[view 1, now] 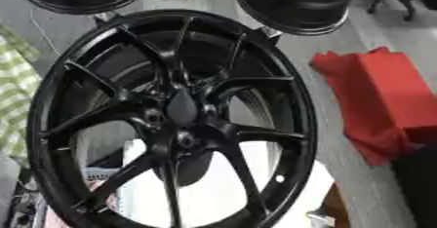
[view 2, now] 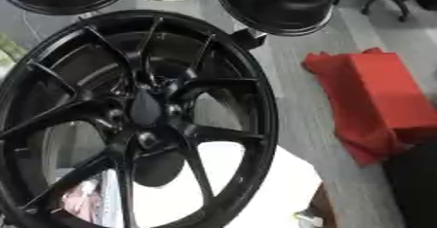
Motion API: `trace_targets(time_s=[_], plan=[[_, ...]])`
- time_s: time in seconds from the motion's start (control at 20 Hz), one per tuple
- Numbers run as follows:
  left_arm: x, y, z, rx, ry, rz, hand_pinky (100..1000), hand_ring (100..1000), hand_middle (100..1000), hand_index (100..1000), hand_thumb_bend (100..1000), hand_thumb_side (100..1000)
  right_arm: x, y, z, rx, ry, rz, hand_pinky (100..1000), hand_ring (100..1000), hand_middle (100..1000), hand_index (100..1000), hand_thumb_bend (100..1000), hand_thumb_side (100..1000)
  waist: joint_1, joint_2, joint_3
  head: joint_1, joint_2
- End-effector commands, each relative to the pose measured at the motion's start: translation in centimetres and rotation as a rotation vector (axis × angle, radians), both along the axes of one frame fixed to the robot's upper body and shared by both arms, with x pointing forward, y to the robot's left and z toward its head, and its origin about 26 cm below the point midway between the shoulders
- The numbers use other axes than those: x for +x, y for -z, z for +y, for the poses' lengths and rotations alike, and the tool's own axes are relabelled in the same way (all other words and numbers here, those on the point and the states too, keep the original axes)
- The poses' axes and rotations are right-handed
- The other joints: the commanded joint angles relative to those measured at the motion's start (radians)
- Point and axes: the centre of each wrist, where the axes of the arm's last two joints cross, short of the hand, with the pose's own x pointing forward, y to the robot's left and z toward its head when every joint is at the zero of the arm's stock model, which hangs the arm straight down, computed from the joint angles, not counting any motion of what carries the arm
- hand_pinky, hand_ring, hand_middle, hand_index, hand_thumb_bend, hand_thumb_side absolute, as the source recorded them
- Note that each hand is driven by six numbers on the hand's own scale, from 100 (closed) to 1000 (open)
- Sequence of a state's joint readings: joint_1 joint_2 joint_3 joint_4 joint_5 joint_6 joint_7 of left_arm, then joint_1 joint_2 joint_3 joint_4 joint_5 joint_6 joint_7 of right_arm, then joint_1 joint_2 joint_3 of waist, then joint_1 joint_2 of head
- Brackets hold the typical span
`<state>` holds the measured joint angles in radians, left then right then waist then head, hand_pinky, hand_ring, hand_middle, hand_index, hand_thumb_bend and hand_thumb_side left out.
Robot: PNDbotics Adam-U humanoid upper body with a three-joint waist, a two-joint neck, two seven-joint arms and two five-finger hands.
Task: Pull the pin out of the wheel hub.
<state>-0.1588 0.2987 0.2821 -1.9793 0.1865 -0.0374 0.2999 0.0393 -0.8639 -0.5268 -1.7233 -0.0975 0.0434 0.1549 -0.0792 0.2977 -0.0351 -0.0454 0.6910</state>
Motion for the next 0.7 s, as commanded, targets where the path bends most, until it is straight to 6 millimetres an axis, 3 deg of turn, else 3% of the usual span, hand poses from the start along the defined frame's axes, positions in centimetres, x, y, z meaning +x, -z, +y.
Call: trace_targets(time_s=[0.05, 0.15, 0.3, 0.55, 0.65, 0.7], plan=[[-0.2, -0.9, 0.1, 0.015, -0.009, -0.037, 817, 579, 548, 715, 100, 700, -1.4, 1.2, 0.5, -0.048, 0.081, -0.006, 833, 743, 461, 576, 349, 100, 0.005, -0.008, -0.001, 0.008, -0.012], [-0.2, -0.9, 0.0, 0.012, -0.007, -0.039, 817, 579, 548, 715, 100, 700, -2.2, 3.1, 1.0, -0.066, 0.110, 0.046, 888, 824, 652, 733, 366, 100, 0.008, -0.006, -0.001, 0.012, -0.012], [-0.1, -0.9, -0.1, 0.007, -0.004, -0.040, 817, 579, 548, 715, 100, 701, -2.9, 5.6, 1.5, -0.091, 0.114, 0.132, 986, 940, 846, 834, 385, 100, 0.013, -0.004, -0.001, 0.022, -0.013], [-0.1, -0.9, -0.1, 0.006, -0.001, -0.043, 817, 579, 548, 715, 100, 699, -3.4, 6.8, 2.2, -0.074, 0.076, 0.147, 1000, 966, 869, 841, 367, 100, 0.021, -0.003, 0.000, 0.024, -0.011], [-0.1, -0.9, -0.1, 0.006, 0.000, -0.044, 817, 579, 548, 715, 100, 698, -3.4, 6.4, 2.7, -0.064, 0.064, 0.105, 1000, 955, 847, 829, 374, 100, 0.024, -0.002, 0.000, 0.023, -0.010], [-0.1, -0.9, -0.1, 0.006, 0.001, -0.044, 818, 579, 548, 715, 100, 697, -3.3, 6.1, 3.1, -0.056, 0.055, 0.075, 998, 927, 805, 807, 421, 100, 0.025, -0.001, 0.001, 0.023, -0.009]])
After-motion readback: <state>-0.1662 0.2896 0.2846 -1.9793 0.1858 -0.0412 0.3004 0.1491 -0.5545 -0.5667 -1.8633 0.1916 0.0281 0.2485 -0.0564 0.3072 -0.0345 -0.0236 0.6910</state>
